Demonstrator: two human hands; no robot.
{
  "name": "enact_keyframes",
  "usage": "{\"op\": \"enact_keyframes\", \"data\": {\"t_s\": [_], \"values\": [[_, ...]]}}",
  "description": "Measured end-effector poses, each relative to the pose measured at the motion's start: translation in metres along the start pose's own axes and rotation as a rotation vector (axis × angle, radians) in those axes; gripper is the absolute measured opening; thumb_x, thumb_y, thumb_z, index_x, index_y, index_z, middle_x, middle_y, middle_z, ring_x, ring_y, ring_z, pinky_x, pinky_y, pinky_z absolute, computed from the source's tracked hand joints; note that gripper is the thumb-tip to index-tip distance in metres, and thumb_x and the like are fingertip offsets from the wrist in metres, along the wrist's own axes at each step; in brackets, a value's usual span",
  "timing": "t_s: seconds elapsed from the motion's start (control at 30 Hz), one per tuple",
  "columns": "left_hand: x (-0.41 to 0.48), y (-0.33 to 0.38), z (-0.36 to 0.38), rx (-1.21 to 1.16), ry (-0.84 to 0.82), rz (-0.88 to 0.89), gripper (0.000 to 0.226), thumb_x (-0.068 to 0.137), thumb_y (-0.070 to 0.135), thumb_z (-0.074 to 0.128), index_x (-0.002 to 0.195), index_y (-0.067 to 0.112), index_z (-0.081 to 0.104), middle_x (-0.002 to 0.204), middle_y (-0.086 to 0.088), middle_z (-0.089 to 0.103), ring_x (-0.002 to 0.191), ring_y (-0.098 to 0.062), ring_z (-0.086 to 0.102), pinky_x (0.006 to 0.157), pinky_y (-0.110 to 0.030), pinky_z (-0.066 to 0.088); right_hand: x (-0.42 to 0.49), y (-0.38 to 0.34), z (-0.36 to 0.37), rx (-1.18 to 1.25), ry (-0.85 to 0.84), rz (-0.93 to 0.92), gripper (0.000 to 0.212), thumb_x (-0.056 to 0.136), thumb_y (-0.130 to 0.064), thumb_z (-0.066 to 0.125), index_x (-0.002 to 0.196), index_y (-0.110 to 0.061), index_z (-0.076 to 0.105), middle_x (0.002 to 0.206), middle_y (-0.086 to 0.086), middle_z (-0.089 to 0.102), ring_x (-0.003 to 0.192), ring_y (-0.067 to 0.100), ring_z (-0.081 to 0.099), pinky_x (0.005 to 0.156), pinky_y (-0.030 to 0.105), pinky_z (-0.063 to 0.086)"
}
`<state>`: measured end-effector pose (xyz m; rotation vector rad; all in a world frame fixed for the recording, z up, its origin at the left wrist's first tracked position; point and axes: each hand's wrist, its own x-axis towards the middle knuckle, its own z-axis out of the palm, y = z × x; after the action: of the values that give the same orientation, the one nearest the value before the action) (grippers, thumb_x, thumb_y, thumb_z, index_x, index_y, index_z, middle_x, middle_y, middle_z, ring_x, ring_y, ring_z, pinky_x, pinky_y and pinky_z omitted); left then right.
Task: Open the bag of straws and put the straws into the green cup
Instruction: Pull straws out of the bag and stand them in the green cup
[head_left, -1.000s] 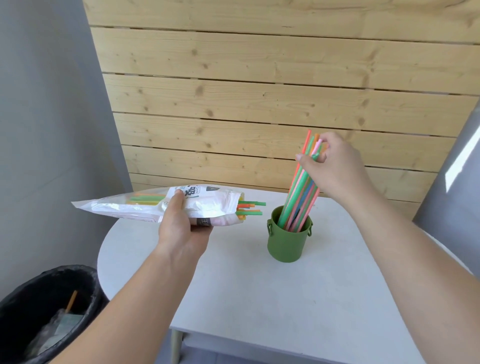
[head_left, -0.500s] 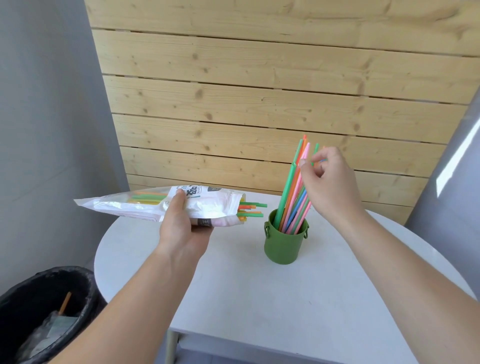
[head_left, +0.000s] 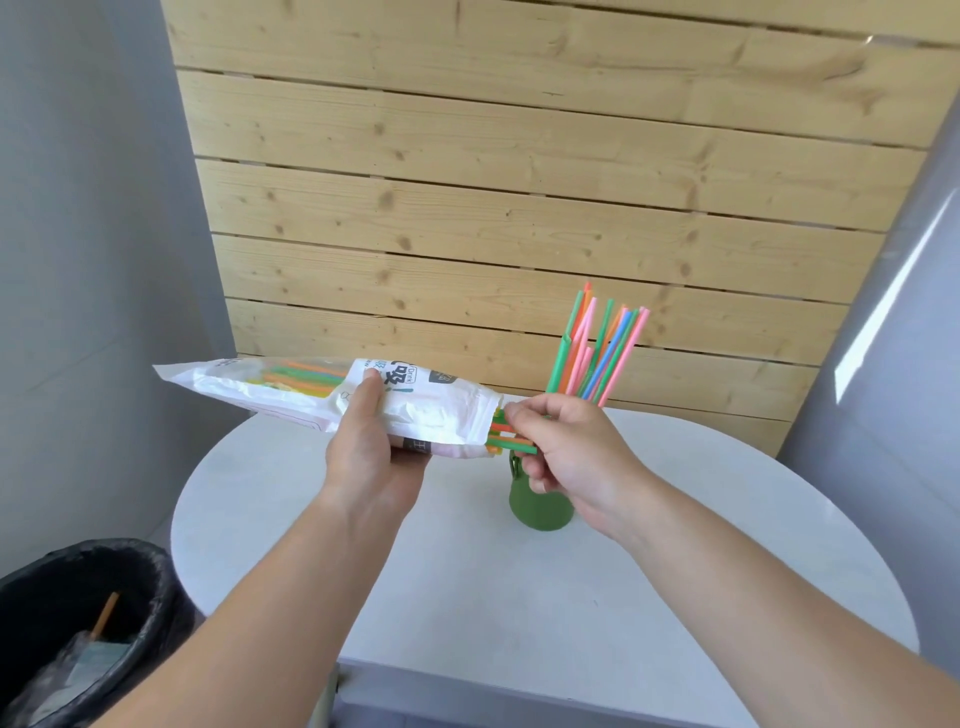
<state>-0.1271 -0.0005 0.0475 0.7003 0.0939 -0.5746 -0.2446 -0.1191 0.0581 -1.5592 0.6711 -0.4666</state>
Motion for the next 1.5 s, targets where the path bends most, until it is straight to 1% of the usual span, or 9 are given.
{"op": "enact_keyframes", "data": {"t_s": [0.13, 0.23, 0.47, 0.67, 0.83, 0.9, 1.13, 1.37, 1.5], "values": [[0.001, 0.003, 0.0, -0.02, 0.003, 0.006, 0.038, 0.104, 0.027, 0.062, 0.137, 0.009, 0.058, 0.131, -0.013, 0.072, 0.117, -0.031, 0.072, 0.104, -0.054, 0.054, 0.003, -0.001, -0.003, 0.086, 0.026, 0.012, 0.009, 0.095, -0.014, 0.065, 0.09, -0.007, 0.067, 0.064, 0.005, 0.054, 0.045, 0.013, 0.044, 0.043, 0.025, 0.038], [0.003, 0.006, -0.001, -0.028, 0.008, 0.012, 0.039, 0.104, 0.028, 0.061, 0.138, 0.01, 0.058, 0.131, -0.013, 0.072, 0.116, -0.03, 0.072, 0.104, -0.054, 0.054, 0.005, -0.005, -0.009, 0.14, 0.081, 0.009, 0.012, 0.095, -0.011, 0.063, 0.084, -0.009, 0.065, 0.06, 0.002, 0.055, 0.045, 0.012, 0.045, 0.043, 0.024, 0.039], [0.003, 0.0, 0.001, -0.032, 0.003, -0.005, 0.039, 0.103, 0.028, 0.062, 0.138, 0.01, 0.057, 0.13, -0.013, 0.072, 0.116, -0.031, 0.072, 0.104, -0.055, 0.054, 0.005, -0.003, -0.004, 0.069, 0.05, 0.013, 0.029, 0.094, -0.04, 0.065, 0.089, -0.012, 0.062, 0.069, 0.007, 0.057, 0.045, 0.015, 0.048, 0.044, 0.026, 0.041], [0.003, 0.002, 0.002, -0.047, 0.018, -0.004, 0.035, 0.103, 0.027, 0.062, 0.134, 0.011, 0.06, 0.128, -0.012, 0.073, 0.114, -0.029, 0.073, 0.103, -0.053, 0.055, 0.007, -0.002, -0.005, 0.111, 0.084, 0.006, 0.013, 0.096, -0.018, 0.065, 0.093, -0.006, 0.068, 0.062, 0.003, 0.053, 0.044, 0.012, 0.045, 0.042, 0.024, 0.039], [0.003, 0.003, 0.003, -0.05, 0.013, 0.001, 0.033, 0.103, 0.027, 0.062, 0.132, 0.011, 0.061, 0.126, -0.011, 0.074, 0.113, -0.028, 0.073, 0.102, -0.053, 0.055, 0.006, -0.005, -0.008, -0.018, 0.083, 0.096, 0.039, 0.092, -0.057, 0.059, 0.094, -0.018, 0.059, 0.063, 0.003, 0.052, 0.044, 0.014, 0.041, 0.042, 0.022, 0.031], [0.002, 0.0, 0.003, -0.038, 0.003, -0.006, 0.036, 0.103, 0.027, 0.063, 0.134, 0.01, 0.061, 0.127, -0.012, 0.074, 0.114, -0.029, 0.073, 0.102, -0.052, 0.055, 0.004, -0.005, -0.005, -0.042, 0.028, 0.105, 0.044, 0.09, -0.062, 0.058, 0.091, -0.018, 0.062, 0.065, 0.004, 0.053, 0.044, 0.014, 0.041, 0.042, 0.021, 0.031], [0.003, -0.001, 0.002, -0.038, 0.012, -0.002, 0.033, 0.103, 0.026, 0.063, 0.132, 0.011, 0.06, 0.129, -0.012, 0.073, 0.115, -0.029, 0.073, 0.103, -0.054, 0.054, 0.006, -0.004, -0.003, 0.169, 0.096, 0.029, 0.017, 0.097, -0.019, 0.065, 0.083, -0.008, 0.063, 0.064, 0.006, 0.052, 0.042, 0.011, 0.039, 0.036, 0.02, 0.031], [0.004, -0.001, 0.002, -0.034, 0.012, 0.001, 0.036, 0.102, 0.026, 0.064, 0.135, 0.011, 0.06, 0.128, -0.012, 0.074, 0.114, -0.029, 0.073, 0.102, -0.054, 0.055, 0.005, -0.007, -0.003, 0.176, 0.086, 0.076, 0.025, 0.094, -0.033, 0.068, 0.087, -0.011, 0.06, 0.063, 0.004, 0.052, 0.042, 0.012, 0.04, 0.036, 0.02, 0.029], [0.004, -0.004, 0.002, -0.028, 0.005, -0.003, 0.037, 0.102, 0.026, 0.064, 0.135, 0.01, 0.06, 0.129, -0.012, 0.073, 0.115, -0.03, 0.073, 0.102, -0.055, 0.055, 0.005, -0.004, 0.0, 0.203, 0.059, 0.048, 0.014, 0.095, -0.017, 0.068, 0.091, -0.004, 0.066, 0.063, 0.004, 0.052, 0.043, 0.011, 0.038, 0.036, 0.02, 0.031]]}}
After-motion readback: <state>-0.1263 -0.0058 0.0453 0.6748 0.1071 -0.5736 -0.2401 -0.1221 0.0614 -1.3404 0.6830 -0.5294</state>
